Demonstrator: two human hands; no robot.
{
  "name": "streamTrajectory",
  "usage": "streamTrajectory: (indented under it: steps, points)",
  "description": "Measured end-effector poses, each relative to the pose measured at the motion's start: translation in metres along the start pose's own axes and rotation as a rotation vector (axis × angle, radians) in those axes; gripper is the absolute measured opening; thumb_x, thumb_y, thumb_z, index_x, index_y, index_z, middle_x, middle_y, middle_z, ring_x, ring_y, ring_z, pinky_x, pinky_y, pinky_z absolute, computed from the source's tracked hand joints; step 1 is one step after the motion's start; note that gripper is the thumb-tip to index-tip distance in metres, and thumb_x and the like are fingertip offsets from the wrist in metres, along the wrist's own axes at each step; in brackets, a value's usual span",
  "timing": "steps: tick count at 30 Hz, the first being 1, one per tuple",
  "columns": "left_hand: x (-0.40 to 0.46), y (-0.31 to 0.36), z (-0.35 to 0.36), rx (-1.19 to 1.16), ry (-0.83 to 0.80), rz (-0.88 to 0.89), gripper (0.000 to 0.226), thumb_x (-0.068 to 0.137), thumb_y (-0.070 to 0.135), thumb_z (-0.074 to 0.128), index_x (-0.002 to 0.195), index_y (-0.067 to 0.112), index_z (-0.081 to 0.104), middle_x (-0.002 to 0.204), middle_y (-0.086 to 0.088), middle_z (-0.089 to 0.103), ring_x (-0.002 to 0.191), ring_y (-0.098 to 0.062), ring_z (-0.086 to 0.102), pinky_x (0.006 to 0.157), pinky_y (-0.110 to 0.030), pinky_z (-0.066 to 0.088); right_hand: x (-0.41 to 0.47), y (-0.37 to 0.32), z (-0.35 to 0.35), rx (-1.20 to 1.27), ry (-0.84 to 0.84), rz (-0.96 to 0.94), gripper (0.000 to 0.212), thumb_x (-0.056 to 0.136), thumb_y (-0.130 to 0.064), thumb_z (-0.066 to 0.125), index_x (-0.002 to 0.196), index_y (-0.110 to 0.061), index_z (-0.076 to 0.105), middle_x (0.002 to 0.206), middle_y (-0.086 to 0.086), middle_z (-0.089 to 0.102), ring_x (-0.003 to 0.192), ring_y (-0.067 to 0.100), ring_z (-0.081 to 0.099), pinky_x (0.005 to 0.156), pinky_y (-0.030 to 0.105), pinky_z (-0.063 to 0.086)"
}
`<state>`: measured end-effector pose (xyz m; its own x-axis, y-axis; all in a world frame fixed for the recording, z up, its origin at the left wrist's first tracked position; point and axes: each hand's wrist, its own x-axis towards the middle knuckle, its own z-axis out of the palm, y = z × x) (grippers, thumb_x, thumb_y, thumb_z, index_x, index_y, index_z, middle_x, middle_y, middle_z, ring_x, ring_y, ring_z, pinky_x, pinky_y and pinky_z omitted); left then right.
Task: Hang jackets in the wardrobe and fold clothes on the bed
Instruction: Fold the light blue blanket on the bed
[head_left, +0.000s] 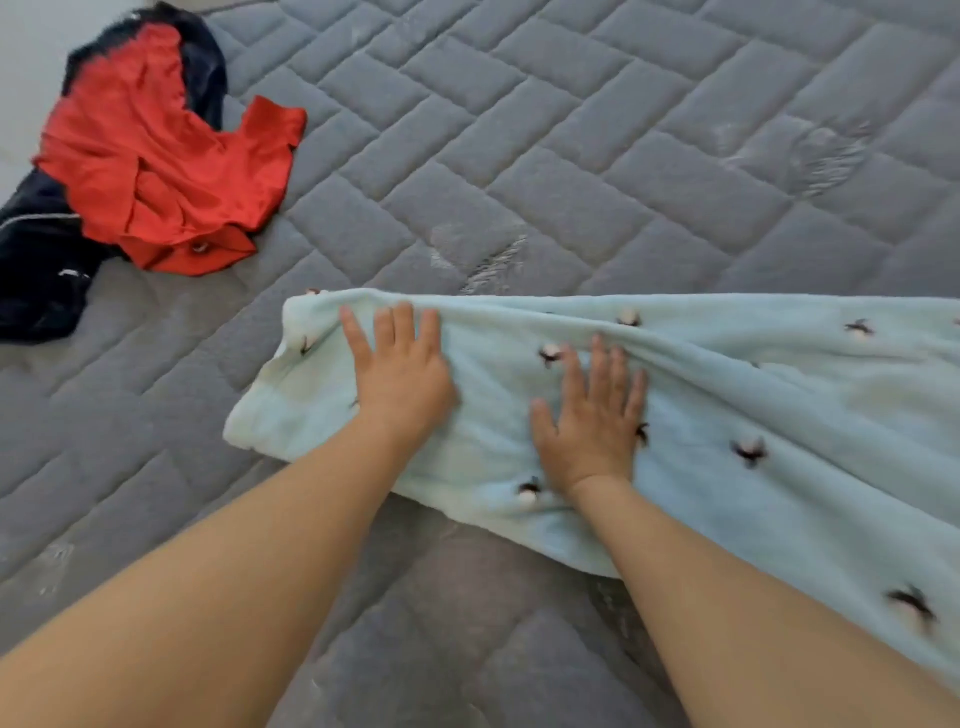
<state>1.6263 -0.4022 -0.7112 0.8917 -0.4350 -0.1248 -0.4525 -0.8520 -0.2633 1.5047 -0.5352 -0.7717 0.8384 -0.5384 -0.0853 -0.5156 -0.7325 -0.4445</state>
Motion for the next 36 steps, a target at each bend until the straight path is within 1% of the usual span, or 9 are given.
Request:
streamTrajectory:
  steps: [5,9,13,17,22,26,30,33,36]
  points:
    - [-0.058,0.094,-0.038,-0.196,-0.001,0.085,0.056,0.083,0.015,0.046,0.138,0.017,0.037,0.140,-0.007,0.036,0.132,-0.030,0.028,0.112,-0.062,-0.004,-0.079,0.102,-0.099,0.614,0.043,0.092,0.032,0.092,-0.009,0.048,0.120,-0.001,0.061,0.127,0.016,0.057,0.120,0.028,0.054,0.108,0.037,0.038]
    - [-0.099,0.224,-0.075,-0.323,-0.117,0.391,0.064,0.084,0.026,0.046,0.144,0.026,0.027,0.150,-0.001,0.029,0.139,-0.024,0.022,0.112,-0.064,-0.005,-0.156,0.235,-0.179,0.187,0.198,0.053,0.041,0.077,-0.015,0.053,0.115,-0.001,0.062,0.122,0.019,0.055,0.113,0.032,0.051,0.102,0.038,0.037]
    - [-0.118,0.321,-0.095,-0.273,-0.166,0.653,0.067,0.088,0.036,0.046,0.149,0.035,0.017,0.158,0.002,0.012,0.146,-0.022,0.004,0.111,-0.063,-0.015,-0.199,0.341,-0.234,-0.138,0.004,0.257,0.085,0.063,-0.016,0.078,0.140,-0.005,0.046,0.145,0.022,0.038,0.129,0.042,0.038,0.111,0.053,0.026]
    - [-0.102,0.357,-0.099,-0.181,-0.191,0.682,0.041,0.093,0.034,0.042,0.133,0.027,0.043,0.141,0.001,0.042,0.137,-0.023,0.029,0.114,-0.061,-0.008,-0.195,0.400,-0.258,-0.424,-0.168,0.439,0.097,0.062,-0.029,0.075,0.148,-0.016,0.032,0.152,0.011,0.026,0.141,0.032,0.019,0.117,0.047,-0.002]
    - [-0.087,0.373,-0.117,-0.207,-0.229,0.579,0.016,0.091,0.035,0.035,0.091,0.019,0.033,0.090,-0.007,0.065,0.092,-0.030,0.059,0.096,-0.044,0.030,-0.172,0.438,-0.289,-0.343,-0.145,0.477,0.035,0.072,-0.013,0.063,0.103,-0.015,0.048,0.111,0.005,0.050,0.107,0.030,0.046,0.089,0.039,0.035]
    - [-0.057,0.391,-0.145,-0.223,0.069,0.387,0.014,0.091,0.028,0.039,0.088,0.016,0.032,0.075,-0.007,0.051,0.079,-0.031,0.051,0.072,-0.039,0.025,-0.087,0.445,-0.334,-0.286,-0.071,0.408,0.039,0.077,-0.016,0.060,0.112,-0.010,0.043,0.119,0.012,0.045,0.112,0.034,0.042,0.092,0.042,0.038]
    - [-0.004,0.407,-0.153,-0.258,0.099,0.160,0.014,0.094,0.028,0.035,0.088,0.016,0.034,0.100,-0.013,0.057,0.094,-0.031,0.044,0.091,-0.050,0.029,0.015,0.443,-0.355,-0.360,-0.107,0.342,0.052,0.079,-0.030,0.059,0.123,-0.009,0.040,0.127,0.015,0.039,0.120,0.034,0.037,0.101,0.043,0.033]
    - [0.020,0.434,-0.126,-0.278,-0.124,0.065,0.026,0.096,0.034,0.026,0.109,0.018,0.041,0.129,-0.010,0.042,0.128,-0.032,0.031,0.108,-0.071,-0.001,0.055,0.440,-0.327,-0.281,-0.248,0.455,0.057,0.078,-0.037,0.050,0.129,-0.015,0.036,0.132,0.012,0.034,0.127,0.033,0.031,0.107,0.046,0.025]
    - [0.014,0.463,-0.079,-0.426,-0.134,0.038,0.047,0.095,0.045,0.017,0.132,0.026,0.037,0.143,-0.006,0.031,0.139,-0.027,0.019,0.111,-0.067,-0.010,0.045,0.453,-0.273,-0.202,-0.109,0.543,0.055,0.077,-0.036,0.050,0.130,-0.022,0.041,0.137,0.009,0.038,0.129,0.033,0.032,0.106,0.050,0.026]
